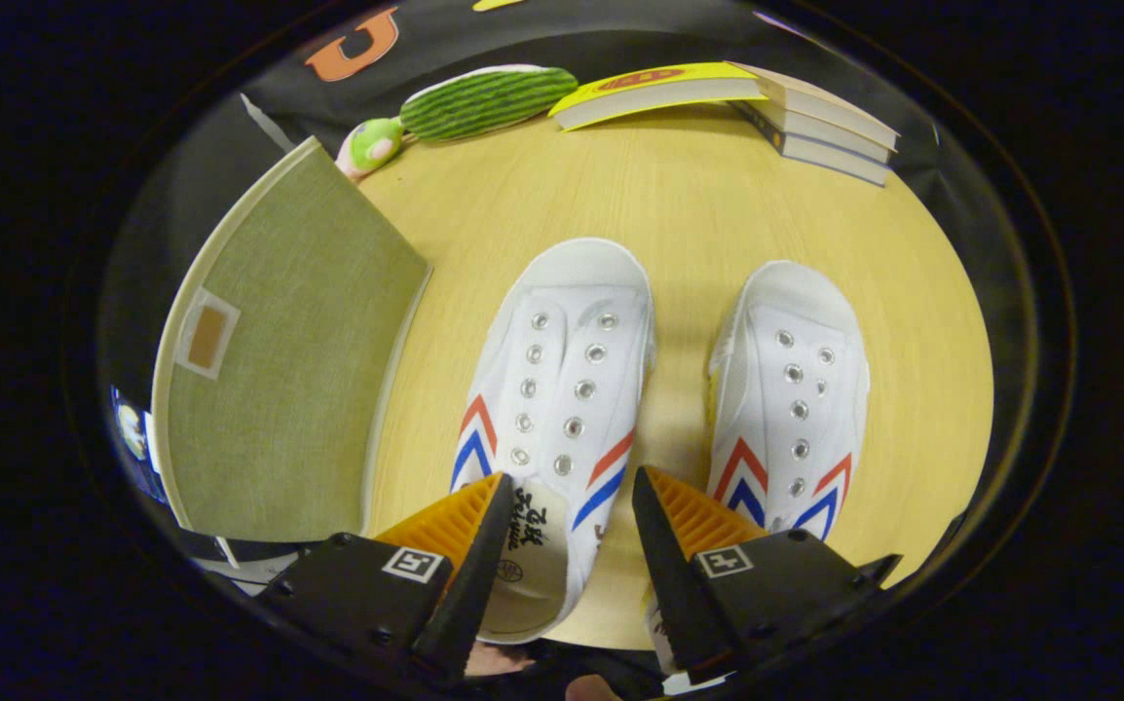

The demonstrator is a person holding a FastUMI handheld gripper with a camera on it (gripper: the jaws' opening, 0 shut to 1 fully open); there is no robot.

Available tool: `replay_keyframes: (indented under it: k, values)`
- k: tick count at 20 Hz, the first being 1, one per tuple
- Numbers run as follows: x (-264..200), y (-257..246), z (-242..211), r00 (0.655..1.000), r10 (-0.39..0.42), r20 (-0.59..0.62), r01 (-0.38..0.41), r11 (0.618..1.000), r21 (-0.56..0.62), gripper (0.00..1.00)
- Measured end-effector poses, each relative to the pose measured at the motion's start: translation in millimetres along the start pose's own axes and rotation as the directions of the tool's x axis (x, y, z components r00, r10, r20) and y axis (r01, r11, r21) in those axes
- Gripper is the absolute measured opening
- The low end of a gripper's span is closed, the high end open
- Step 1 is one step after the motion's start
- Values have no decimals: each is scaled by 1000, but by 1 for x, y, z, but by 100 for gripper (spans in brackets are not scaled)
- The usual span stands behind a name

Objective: Open the storage box then place both shoes into the box .Put the left shoe in first, then the right shoe, with the right side of both shoes facing outward in a uniform manner.

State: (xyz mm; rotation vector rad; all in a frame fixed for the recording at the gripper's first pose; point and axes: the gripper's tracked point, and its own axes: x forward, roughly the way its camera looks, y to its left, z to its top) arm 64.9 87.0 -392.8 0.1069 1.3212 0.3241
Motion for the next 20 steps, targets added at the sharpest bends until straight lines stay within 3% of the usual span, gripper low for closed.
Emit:
replay_keyframes:
  k: [3,8,11,20]
  values:
    - [3,10,-1,999,41,12,-42,993,109,49]
    - [-5,7,0,999,31,19,-33,995,97,29]
    - [-3,5,0,997,68,33,-73,982,172,8]
    - [-8,13,1,970,220,100,-240,921,307,6]
